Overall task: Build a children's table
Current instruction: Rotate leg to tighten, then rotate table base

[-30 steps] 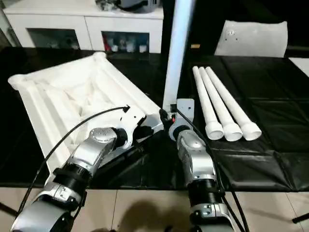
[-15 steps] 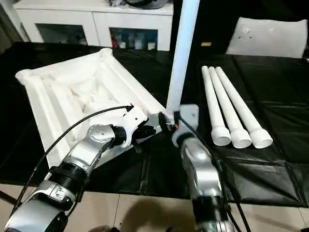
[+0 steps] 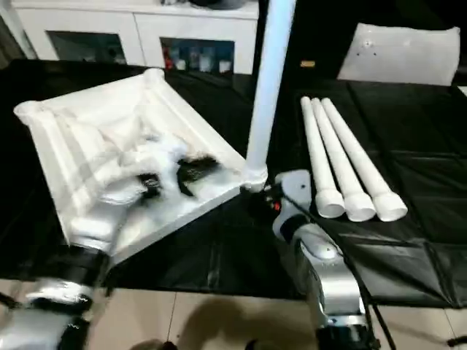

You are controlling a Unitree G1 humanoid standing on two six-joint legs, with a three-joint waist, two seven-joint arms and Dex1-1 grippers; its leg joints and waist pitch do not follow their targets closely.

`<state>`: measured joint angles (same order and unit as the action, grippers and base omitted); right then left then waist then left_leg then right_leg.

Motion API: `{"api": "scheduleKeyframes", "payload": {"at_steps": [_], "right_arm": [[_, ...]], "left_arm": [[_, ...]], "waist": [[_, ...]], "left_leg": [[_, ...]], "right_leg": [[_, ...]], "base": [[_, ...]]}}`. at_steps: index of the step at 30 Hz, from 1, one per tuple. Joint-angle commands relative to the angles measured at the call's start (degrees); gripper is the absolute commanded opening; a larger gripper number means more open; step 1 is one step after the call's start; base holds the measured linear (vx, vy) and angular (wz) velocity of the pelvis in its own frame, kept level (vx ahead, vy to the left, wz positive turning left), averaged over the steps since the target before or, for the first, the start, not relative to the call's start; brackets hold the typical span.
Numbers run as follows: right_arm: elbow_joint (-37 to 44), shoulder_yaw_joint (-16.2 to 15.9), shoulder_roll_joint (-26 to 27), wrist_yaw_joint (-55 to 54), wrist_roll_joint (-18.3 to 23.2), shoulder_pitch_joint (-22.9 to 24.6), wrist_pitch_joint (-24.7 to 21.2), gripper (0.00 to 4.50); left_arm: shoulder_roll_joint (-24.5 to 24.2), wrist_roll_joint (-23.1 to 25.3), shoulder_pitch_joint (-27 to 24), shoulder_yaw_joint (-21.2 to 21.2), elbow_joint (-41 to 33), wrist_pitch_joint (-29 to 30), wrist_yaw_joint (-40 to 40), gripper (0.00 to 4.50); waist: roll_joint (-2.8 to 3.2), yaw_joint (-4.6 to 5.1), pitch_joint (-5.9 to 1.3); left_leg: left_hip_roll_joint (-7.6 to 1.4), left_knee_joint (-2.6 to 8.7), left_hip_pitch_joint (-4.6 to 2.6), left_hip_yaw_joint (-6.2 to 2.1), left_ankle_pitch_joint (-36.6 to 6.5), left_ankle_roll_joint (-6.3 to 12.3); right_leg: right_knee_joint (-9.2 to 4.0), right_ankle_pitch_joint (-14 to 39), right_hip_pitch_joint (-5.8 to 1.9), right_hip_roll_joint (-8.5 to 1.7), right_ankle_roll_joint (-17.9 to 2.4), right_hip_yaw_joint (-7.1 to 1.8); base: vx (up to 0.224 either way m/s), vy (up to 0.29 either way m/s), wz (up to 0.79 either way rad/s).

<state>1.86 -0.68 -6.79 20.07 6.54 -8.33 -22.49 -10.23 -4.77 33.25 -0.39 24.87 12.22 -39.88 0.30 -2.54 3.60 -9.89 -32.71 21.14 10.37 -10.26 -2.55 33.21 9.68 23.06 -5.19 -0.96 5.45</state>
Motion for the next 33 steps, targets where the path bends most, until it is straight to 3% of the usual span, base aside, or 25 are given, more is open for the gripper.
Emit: {"api": "scheduleKeyframes", "payload": {"at_steps": [1, 2, 3, 4, 5, 7, 10, 13, 14, 15, 17, 19, 22, 26, 29, 30, 33], "right_arm": [[1.7, -2.6, -1.3, 2.1, -0.3, 0.6, -2.6, 4.50], [1.7, -2.9, -1.4, 2.3, -0.4, 0.6, -2.8, 4.50], [1.3, -5.0, -2.2, 3.3, -1.1, 0.5, -5.2, 4.50], [1.3, -5.0, -2.2, 3.3, -1.1, 0.5, -5.2, 4.50], [1.0, -5.6, -2.3, 3.3, -1.4, 0.3, -6.3, 4.50], [-0.2, -6.2, -1.9, 2.4, -2.1, -0.5, -7.2, 4.50], [-4.0, -6.8, -0.8, 0.7, -3.0, -2.9, -8.8, 4.50], [-5.2, -7.1, -0.5, 0.4, -3.2, -3.8, -9.2, 4.50], [-6.1, -7.3, -0.3, 0.1, -3.3, -4.4, -9.5, 4.50], [-7.3, -7.9, -0.1, -0.4, -3.7, -5.4, -9.5, 4.50], [-7.7, -8.0, 0.0, -0.5, -3.9, -5.6, -9.4, 4.50], [-9.8, -7.9, 0.8, -1.1, -4.3, -7.1, -9.0, 4.50], [-11.7, -7.8, 1.2, -1.6, -4.5, -8.3, -8.5, 4.50], [-13.9, -7.8, 1.5, -2.3, -4.6, -9.3, -7.5, 4.50], [-16.4, -7.6, 1.6, -3.0, -4.8, -10.6, -6.3, 4.50], [-18.0, -7.1, 1.8, -3.4, -4.8, -11.7, -5.8, 4.50], [-19.8, -6.6, 2.0, -3.9, -5.0, -13.1, -4.9, 4.50]], "left_arm": [[-2.9, 2.5, -0.2, 1.1, -1.3, 1.0, 2.7, 0.97], [-3.6, 3.1, -0.2, 1.1, -1.5, 1.1, 3.1, 0.97], [-9.6, 8.4, -1.1, 1.3, -3.4, 2.3, 6.0, 0.79], [-9.6, 8.4, -1.1, 1.3, -3.4, 2.3, 6.0, 0.69], [-12.4, 10.7, -1.8, 1.5, -4.6, 3.6, 7.2, 0.61], [-17.1, 13.4, -3.2, 2.8, -6.8, 7.2, 9.4, 0.40], [-23.4, 17.8, -5.3, 3.1, -8.4, 11.1, 11.7, 0.14], [-24.8, 18.8, -5.9, 2.5, -7.9, 11.6, 12.1, 0.03], [-25.1, 19.0, -6.6, 1.9, -7.7, 12.3, 12.0, 0.03], [-25.5, 19.5, -7.6, 0.7, -7.6, 13.5, 11.3, 0.03], [-25.6, 19.9, -8.0, 0.2, -7.8, 14.1, 11.0, 0.03], [-26.3, 20.6, -9.1, -2.0, -8.9, 17.3, 9.1, 0.03], [-26.3, 20.3, -9.6, -3.1, -9.8, 19.1, 7.5, 0.03], [-25.8, 17.6, -10.5, -5.1, -12.4, 21.2, 1.8, 0.03], [-26.0, 13.8, -11.7, -7.6, -16.4, 22.8, -5.1, 0.03], [-26.2, 10.1, -12.6, -9.3, -20.1, 24.5, -10.4, 0.03], [-27.2, 5.9, -13.8, -12.1, -24.7, 25.5, -17.0, 0.03]], "waist": [[-0.84, -0.24, -3.98], [-0.74, -0.22, -4.01], [-0.82, -0.16, -4.13], [-0.58, 0.24, -4.11], [-0.49, 0.27, -4.19], [-0.89, 0.37, -4.18], [-0.44, 0.52, -4.07], [-0.32, 0.08, -3.88], [-0.86, -0.02, -3.87], [-0.50, -0.46, -3.87], [-0.52, -0.51, -3.76], [0.02, -0.60, -3.63], [-0.33, -0.58, -3.57], [-0.32, -0.59, -3.58], [-0.36, -0.65, -3.77], [-0.29, -0.69, -3.72], [-0.29, -0.86, -3.77]], "left_leg": [[-3.10, 3.38, -0.37, -1.05, -9.2, 3.98], [-3.12, 3.39, -0.37, -1.11, -8.7, 3.95], [-3.31, 3.39, -0.45, -1.18, -8.2, 3.92], [-3.22, 3.46, -0.15, -1.29, -7.2, 3.92], [-3.30, 3.37, -0.46, -1.26, -7.3, 3.68], [-3.31, 3.27, -0.62, -1.09, -6.6, 3.30], [-3.29, 3.39, -0.93, -1.12, -7.3, 2.10], [-3.38, 3.48, -1.33, -1.06, -10.1, 0.53], [-3.42, 3.61, -1.21, -1.06, -10.5, 0.37], [-3.38, 3.69, -1.20, -1.18, -11.2, -0.27], [-3.41, 3.86, -1.22, -1.29, -13.1, -1.35], [-3.38, 3.91, -1.36, -1.49, -16.4, -2.78], [-3.28, 3.91, -1.35, -1.69, -19.3, -3.42], [-3.26, 3.88, -1.26, -1.79, -19.2, -3.31], [-3.28, 3.81, -1.19, -1.79, -17.6, -3.45], [-3.30, 3.76, -1.39, -1.51, -17.2, -3.27], [-3.25, 3.75, -1.39, -1.38, -16.4, -3.35]], "right_leg": [[-3.67, 14.1, -3.20, -3.69, -8.8, -3.24], [-3.52, 13.5, -3.18, -3.56, -8.8, -3.23], [-3.22, 11.6, -3.11, -3.45, -9.0, -3.26], [-2.83, 9.7, -3.27, -3.31, -9.1, -3.23], [-2.78, 9.1, -3.12, -3.31, -9.4, -3.24], [-2.55, 7.6, -3.07, -3.37, -10.7, -3.36], [-2.31, 8.0, -2.77, -3.23, -11.4, -3.39], [-2.63, 9.8, -2.47, -3.37, -11.4, -3.56], [-2.66, 10.2, -2.58, -3.41, -11.2, -3.55], [-2.61, 11.1, -2.57, -3.54, -10.9, -3.59], [-2.73, 12.3, -2.39, -3.53, -10.4, -3.62], [-2.95, 14.7, -2.09, -3.62, -9.5, -3.76], [-3.28, 17.1, -2.16, -3.80, -9.1, -3.76], [-3.37, 17.8, -2.17, -3.90, -9.2, -3.77], [-2.82, 15.2, -2.22, -3.90, -10.3, -3.75], [-2.79, 13.8, -2.03, -3.72, -11.1, -3.83], [-2.54, 12.5, -2.13, -3.56, -11.4, -3.77]], "base": [[0.000, 0.000, 0.00], [0.000, 0.000, 0.00], [0.000, 0.000, 0.00], [0.000, 0.000, 0.00], [0.000, 0.000, 0.00], [0.000, 0.000, 0.00], [0.000, 0.000, 0.00], [0.000, 0.000, 0.00], [0.000, 0.000, 0.00], [0.000, 0.000, 0.00], [0.000, 0.000, 0.00], [0.000, 0.000, 0.00], [0.000, 0.000, 0.00], [0.000, 0.000, 0.00], [0.000, 0.000, 0.00], [0.000, 0.000, 0.00], [0.000, 0.000, 0.00]]}}
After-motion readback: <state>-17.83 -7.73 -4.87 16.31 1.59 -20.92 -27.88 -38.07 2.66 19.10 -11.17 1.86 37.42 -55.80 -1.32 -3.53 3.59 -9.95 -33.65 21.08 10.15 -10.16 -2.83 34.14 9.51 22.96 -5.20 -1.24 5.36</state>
